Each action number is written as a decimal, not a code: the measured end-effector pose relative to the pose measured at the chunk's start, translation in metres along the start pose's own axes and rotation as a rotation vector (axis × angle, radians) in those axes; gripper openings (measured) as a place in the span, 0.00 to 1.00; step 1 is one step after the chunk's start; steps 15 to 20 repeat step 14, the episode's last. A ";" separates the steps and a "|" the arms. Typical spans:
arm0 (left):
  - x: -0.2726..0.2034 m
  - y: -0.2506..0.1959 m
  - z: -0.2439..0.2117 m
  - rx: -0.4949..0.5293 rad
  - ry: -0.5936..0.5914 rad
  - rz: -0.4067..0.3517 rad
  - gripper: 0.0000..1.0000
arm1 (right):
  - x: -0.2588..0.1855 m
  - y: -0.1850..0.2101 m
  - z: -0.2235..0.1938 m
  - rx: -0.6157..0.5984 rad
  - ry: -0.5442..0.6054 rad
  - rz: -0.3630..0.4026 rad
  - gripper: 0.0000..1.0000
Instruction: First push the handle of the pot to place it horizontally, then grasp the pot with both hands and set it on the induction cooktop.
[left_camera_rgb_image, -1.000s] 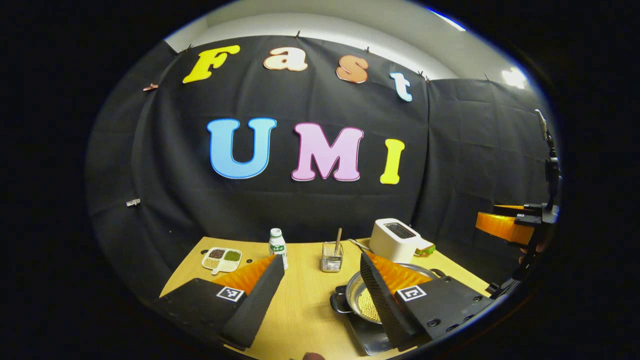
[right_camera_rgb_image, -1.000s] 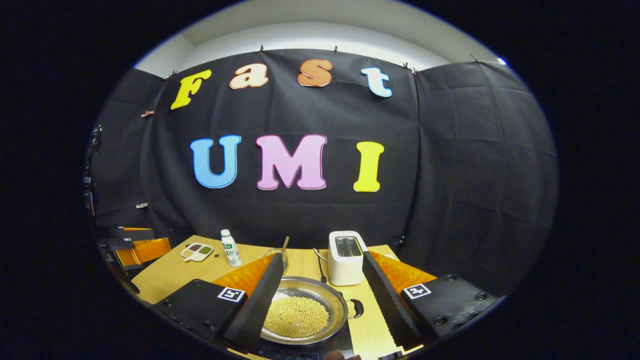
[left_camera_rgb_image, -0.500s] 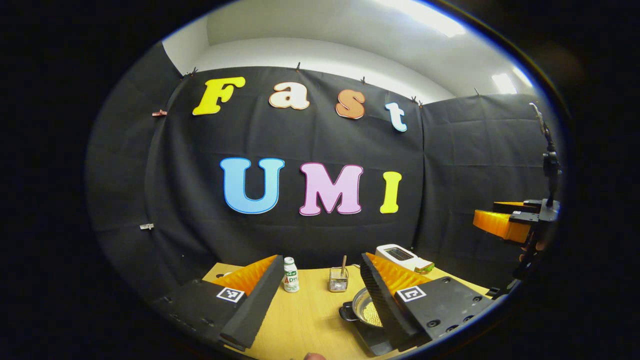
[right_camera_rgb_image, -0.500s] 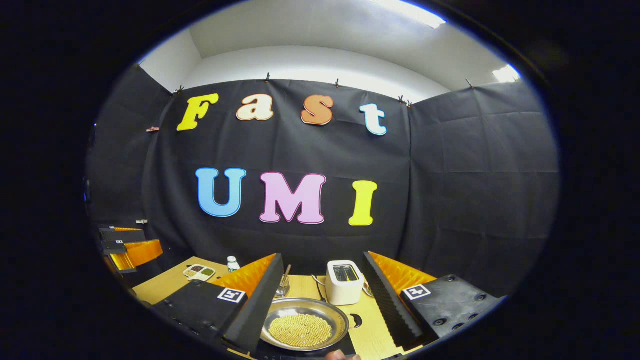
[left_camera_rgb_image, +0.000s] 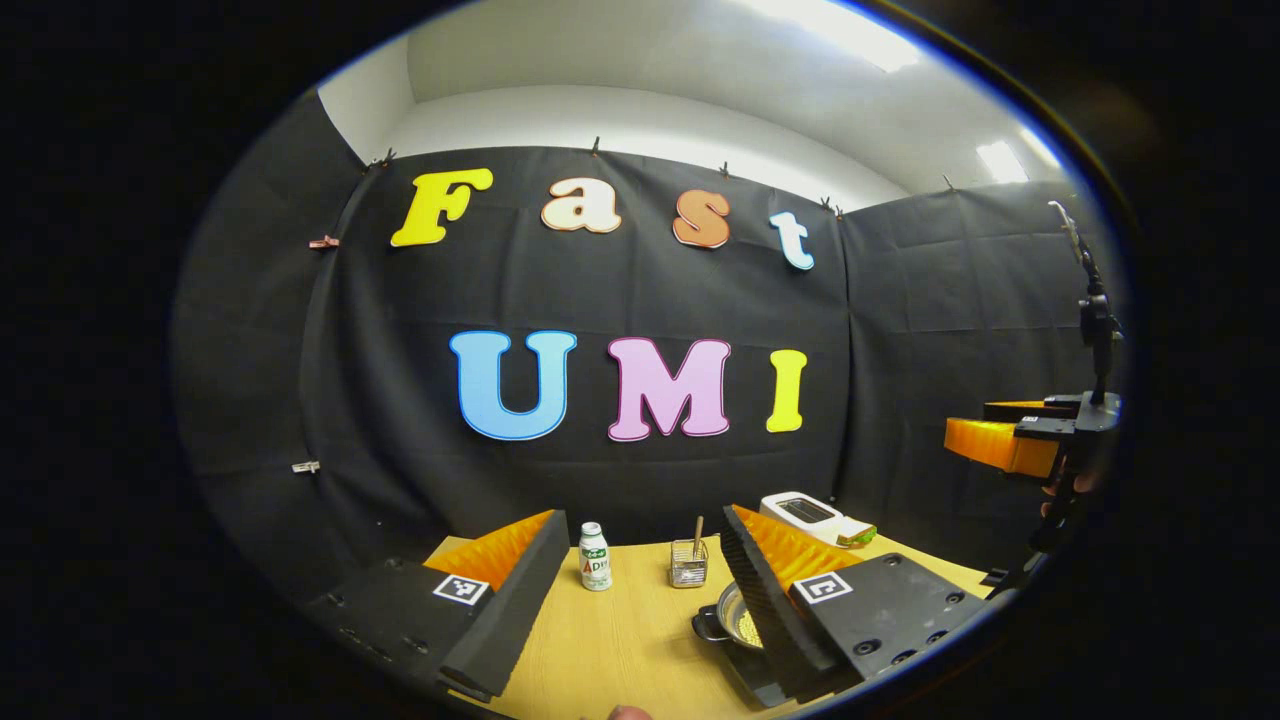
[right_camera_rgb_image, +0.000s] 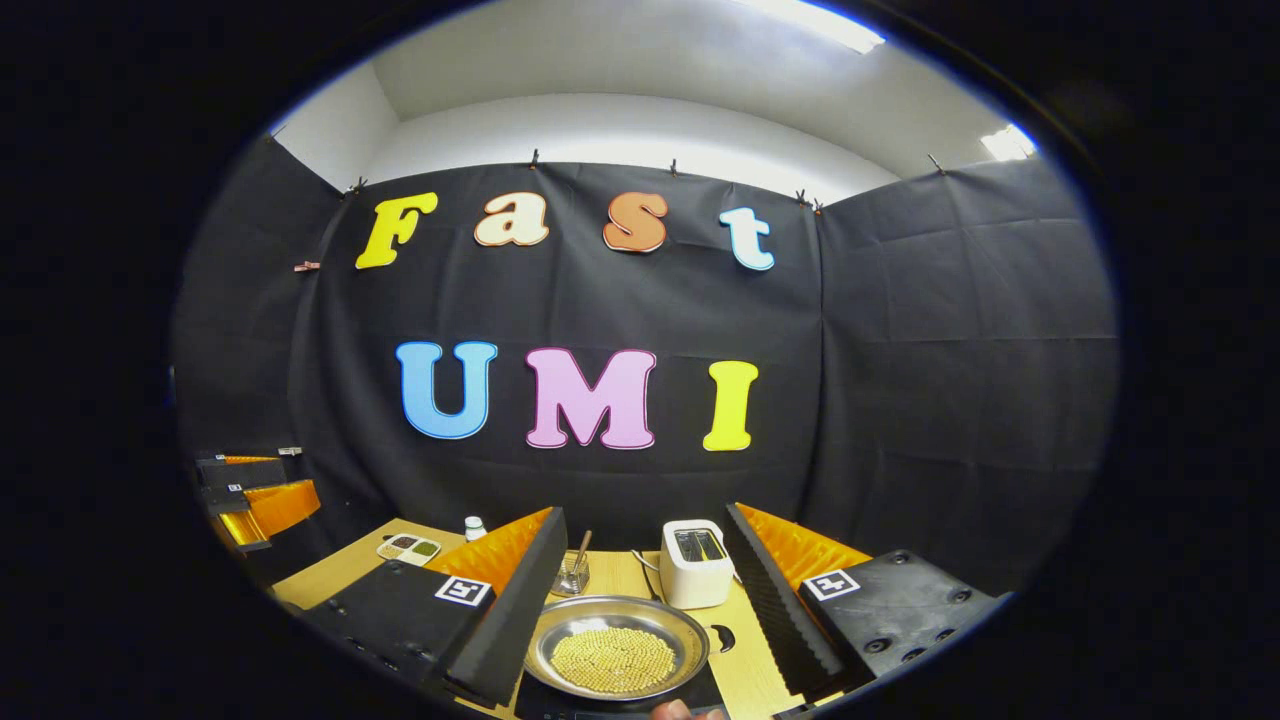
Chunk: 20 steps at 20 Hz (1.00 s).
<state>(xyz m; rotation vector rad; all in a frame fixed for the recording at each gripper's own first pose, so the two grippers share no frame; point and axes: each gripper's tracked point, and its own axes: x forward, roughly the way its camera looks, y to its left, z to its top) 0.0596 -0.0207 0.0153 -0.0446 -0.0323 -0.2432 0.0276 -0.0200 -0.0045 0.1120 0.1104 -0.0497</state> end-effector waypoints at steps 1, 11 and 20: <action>0.000 0.001 -0.001 -0.001 0.002 0.000 0.95 | 0.001 -0.001 0.000 -0.001 0.001 -0.001 0.97; 0.000 0.006 -0.004 -0.005 0.009 0.017 0.95 | -0.003 0.003 -0.003 -0.009 0.014 0.012 0.97; 0.004 0.009 -0.001 -0.002 0.006 0.022 0.95 | -0.002 0.004 -0.006 -0.006 0.023 0.022 0.97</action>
